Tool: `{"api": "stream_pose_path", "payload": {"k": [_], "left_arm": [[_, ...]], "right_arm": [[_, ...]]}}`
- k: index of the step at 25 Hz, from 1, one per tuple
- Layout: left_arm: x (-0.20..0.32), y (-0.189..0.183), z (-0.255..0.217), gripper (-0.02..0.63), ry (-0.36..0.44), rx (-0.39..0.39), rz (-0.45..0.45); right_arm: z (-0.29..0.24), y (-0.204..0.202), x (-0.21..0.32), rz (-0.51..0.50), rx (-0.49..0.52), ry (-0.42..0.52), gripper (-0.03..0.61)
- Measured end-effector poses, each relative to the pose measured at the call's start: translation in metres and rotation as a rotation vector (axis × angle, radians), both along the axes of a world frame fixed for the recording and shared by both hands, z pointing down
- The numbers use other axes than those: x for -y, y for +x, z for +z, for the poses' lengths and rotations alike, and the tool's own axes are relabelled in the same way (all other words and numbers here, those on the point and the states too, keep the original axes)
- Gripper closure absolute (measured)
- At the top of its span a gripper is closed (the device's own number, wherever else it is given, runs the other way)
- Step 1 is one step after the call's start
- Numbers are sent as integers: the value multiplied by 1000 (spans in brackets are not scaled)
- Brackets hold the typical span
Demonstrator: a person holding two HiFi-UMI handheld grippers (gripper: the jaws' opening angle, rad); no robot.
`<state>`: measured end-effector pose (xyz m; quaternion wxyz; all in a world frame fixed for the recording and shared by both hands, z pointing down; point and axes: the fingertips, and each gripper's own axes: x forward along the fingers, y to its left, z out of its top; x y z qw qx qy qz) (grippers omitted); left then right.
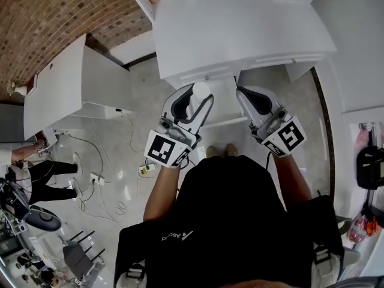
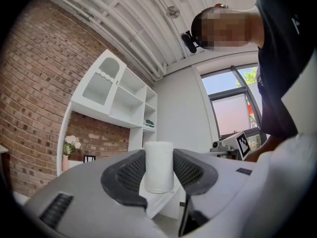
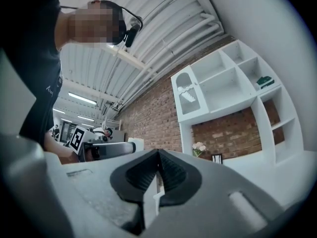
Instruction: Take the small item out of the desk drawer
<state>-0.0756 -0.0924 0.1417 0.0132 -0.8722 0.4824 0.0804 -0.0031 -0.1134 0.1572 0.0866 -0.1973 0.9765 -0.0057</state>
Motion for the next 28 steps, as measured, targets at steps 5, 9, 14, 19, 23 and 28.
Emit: {"api": "stream_pose_path", "payload": {"k": [5, 9, 14, 19, 23, 28], "left_arm": [[-3, -5, -2, 443, -4, -12, -4], [-3, -2, -2, 443, -3, -11, 4], [-6, -4, -1, 443, -1, -16, 4], [-7, -8, -2, 443, 1, -26, 4], [-9, -9, 0, 443, 5, -33, 5], [-7, -15, 1, 443, 9, -38, 13]], "right_arm": [[-5, -1, 0, 15, -5, 16, 578], [-7, 0, 0, 15, 0, 15, 577], [-4, 0, -5, 20, -1, 15, 578], [-5, 1, -5, 35, -1, 15, 578], [-4, 2, -7, 43, -7, 19, 578], [-2, -3, -6, 50, -13, 21, 577]]}}
